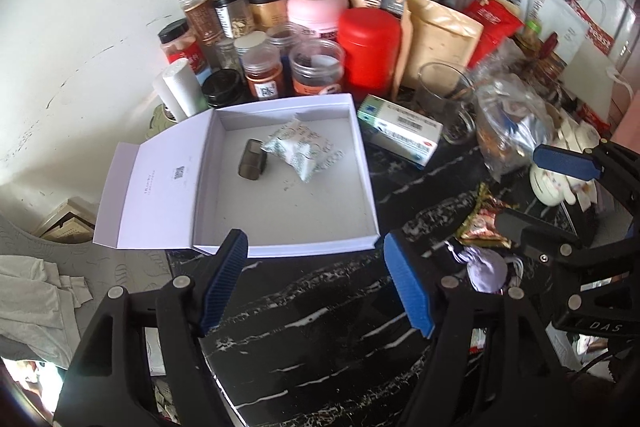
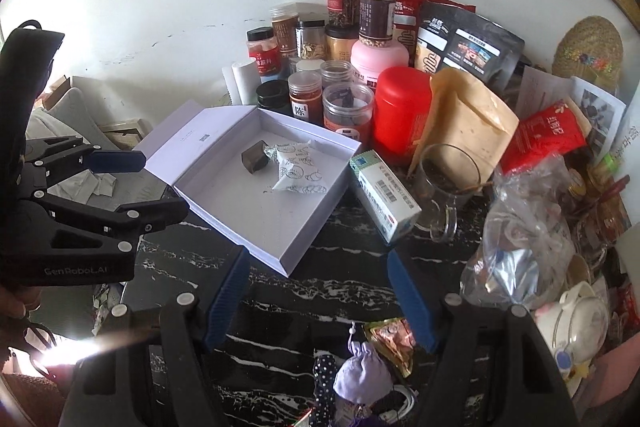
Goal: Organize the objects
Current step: 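Withdraw both tools from the box back toward the remaining table items, then grasp the black bow hair tie with right tool while left tool grasps polka-dot strip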
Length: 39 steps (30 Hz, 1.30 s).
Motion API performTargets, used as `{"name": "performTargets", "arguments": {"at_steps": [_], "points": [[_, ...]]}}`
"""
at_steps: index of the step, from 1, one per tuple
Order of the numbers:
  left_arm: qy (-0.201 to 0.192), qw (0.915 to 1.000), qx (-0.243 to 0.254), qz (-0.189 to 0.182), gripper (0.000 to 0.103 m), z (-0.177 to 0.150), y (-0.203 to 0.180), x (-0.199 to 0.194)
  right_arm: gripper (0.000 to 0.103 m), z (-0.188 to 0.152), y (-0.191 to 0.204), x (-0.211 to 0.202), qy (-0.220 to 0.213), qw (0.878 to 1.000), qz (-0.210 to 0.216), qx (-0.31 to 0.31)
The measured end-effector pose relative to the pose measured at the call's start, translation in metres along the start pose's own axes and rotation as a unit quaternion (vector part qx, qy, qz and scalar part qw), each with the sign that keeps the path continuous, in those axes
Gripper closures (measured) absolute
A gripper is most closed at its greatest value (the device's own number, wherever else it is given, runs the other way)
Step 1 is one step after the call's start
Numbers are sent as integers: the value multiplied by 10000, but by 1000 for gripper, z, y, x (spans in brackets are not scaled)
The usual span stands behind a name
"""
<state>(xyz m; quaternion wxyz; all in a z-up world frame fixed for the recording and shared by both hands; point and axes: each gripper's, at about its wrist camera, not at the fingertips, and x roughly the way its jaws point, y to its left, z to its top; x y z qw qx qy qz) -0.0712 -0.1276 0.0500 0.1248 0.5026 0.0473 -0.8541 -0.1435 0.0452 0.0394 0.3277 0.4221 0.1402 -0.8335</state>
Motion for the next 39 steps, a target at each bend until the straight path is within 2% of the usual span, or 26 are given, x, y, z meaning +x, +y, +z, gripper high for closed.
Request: {"name": "performTargets", "arguments": {"at_steps": [20, 30, 39], "points": [[125, 9926, 1025, -640, 33, -47, -112, -11, 31, -108, -33, -57, 89, 9938, -605, 934], [322, 9850, 1423, -917, 33, -61, -160, 1, 31, -150, -54, -71, 231, 9865, -881, 1362], [611, 9797, 1570, -1087, 33, -81, -190, 24, 31, -181, -67, -66, 446, 9810, -935, 1642]]}}
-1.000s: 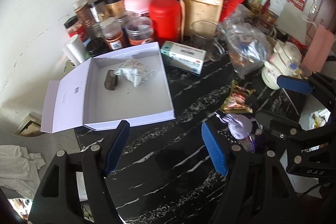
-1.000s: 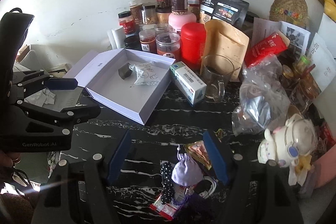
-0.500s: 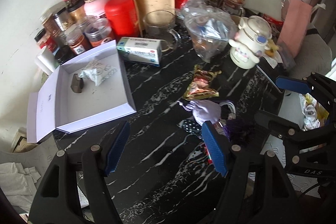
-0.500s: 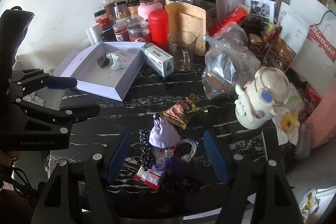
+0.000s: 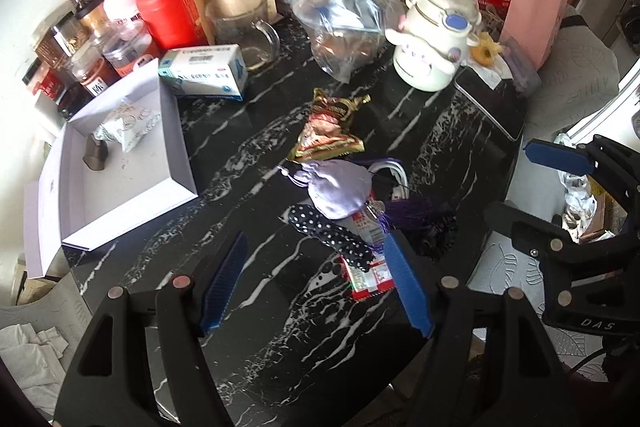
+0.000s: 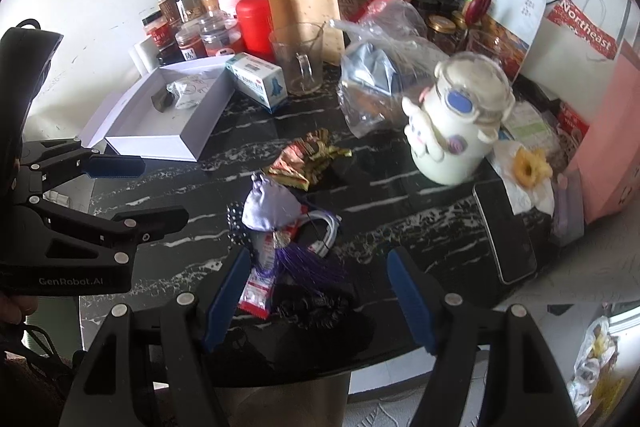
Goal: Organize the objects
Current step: 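Grasp the black bow hair tie with right tool while left tool grasps polka-dot strip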
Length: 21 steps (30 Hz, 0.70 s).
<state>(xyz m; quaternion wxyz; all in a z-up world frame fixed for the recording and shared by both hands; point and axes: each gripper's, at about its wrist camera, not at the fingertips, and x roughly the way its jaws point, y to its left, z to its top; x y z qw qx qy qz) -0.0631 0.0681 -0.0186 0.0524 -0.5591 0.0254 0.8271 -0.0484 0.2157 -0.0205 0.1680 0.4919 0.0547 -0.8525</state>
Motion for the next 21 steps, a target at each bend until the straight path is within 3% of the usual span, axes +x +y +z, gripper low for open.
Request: {"name": "performTargets", "arguments": {"at_steps": [21], "points": [[748, 9950, -505, -439, 34, -35, -10, 84, 31, -50, -25, 55, 638, 9975, 228, 184]]}}
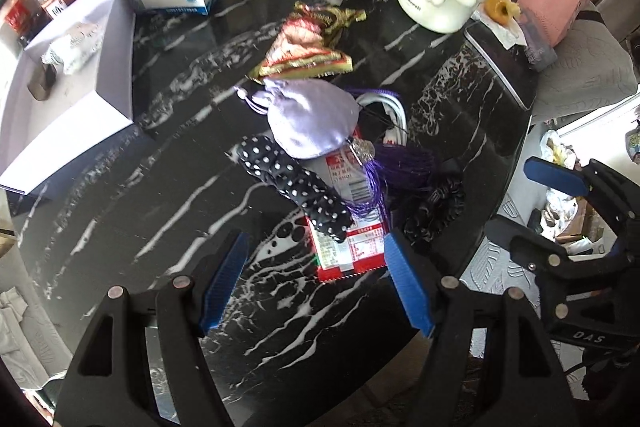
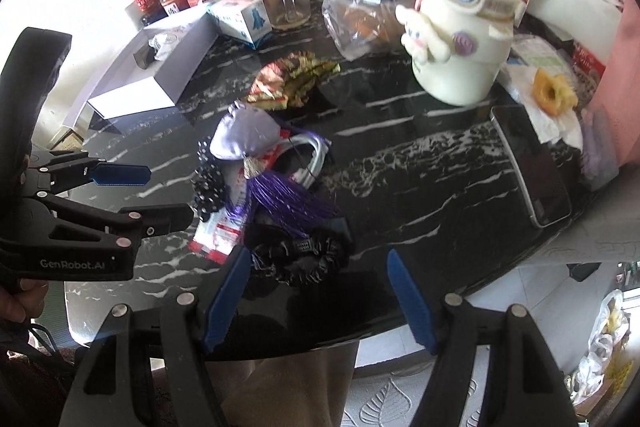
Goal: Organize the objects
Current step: 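Grasp the black bow hair tie with right tool while left tool grasps polka-dot strip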
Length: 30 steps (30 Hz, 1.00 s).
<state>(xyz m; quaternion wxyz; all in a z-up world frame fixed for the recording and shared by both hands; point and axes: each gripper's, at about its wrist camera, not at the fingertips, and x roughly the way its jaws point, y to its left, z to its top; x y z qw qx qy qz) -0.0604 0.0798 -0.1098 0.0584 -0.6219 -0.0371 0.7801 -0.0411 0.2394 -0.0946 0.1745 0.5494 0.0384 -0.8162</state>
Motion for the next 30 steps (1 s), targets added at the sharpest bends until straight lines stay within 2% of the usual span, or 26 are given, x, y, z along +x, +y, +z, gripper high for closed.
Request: {"name": "performTargets", "arguments": {"at_steps": [13, 30], "points": [[202, 9992, -342, -51, 34, 4, 9, 31, 31, -2, -16, 42, 384, 9990, 233, 88], [160, 9992, -355, 100, 34, 20, 18, 50, 31, 0, 4, 69, 613, 9976, 247, -200]]}}
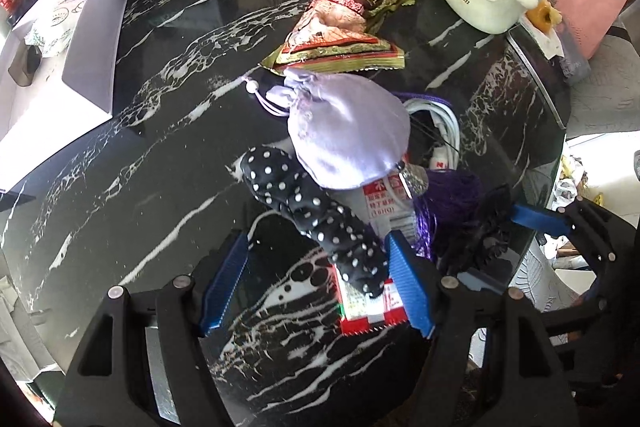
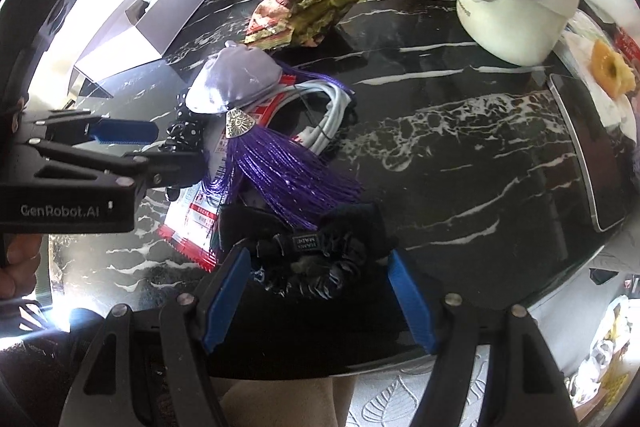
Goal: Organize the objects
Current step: 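Grasp the black bow hair tie with right tool while left tool grasps polka-dot strip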
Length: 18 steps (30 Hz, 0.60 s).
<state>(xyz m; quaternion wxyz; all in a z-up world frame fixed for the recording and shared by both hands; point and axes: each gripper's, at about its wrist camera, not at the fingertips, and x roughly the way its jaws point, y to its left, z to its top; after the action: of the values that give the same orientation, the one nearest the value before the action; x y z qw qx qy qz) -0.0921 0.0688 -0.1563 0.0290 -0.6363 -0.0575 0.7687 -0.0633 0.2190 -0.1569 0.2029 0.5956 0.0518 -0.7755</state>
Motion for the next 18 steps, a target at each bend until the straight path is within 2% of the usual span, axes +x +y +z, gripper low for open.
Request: {"name": "performTargets", "arguments": {"at_steps": [3, 4, 9, 11, 14, 16, 17, 18], "points": [[-6, 10000, 40, -25, 41, 1, 1, 3, 31, 2, 5, 4, 17, 10000, -37, -44], [17, 10000, 39, -47, 47, 1, 2, 5, 31, 2, 6, 4, 7, 10000, -64, -58], [66, 9995, 29, -297, 60, 2, 5, 6, 31, 2, 9, 5, -21, 9999, -134, -62], [68, 9995, 88, -291, 72, 4, 4, 5, 34, 2, 7, 4, 14, 9999, -116, -1], [89, 9992, 133, -365, 83, 4, 4, 4, 49, 1, 3, 1, 8, 9998, -130, 138], [104, 9992, 99, -378, 84, 4, 6, 4, 64, 0, -1, 0, 3, 9996, -130, 239], [120, 9992, 69, -377, 85, 3, 8, 3, 73, -1, -3, -1, 18, 9995, -134, 289], [135, 9991, 44, -399, 86, 3, 9, 3, 89, -1, -4, 0, 48, 9993, -175, 314]]}}
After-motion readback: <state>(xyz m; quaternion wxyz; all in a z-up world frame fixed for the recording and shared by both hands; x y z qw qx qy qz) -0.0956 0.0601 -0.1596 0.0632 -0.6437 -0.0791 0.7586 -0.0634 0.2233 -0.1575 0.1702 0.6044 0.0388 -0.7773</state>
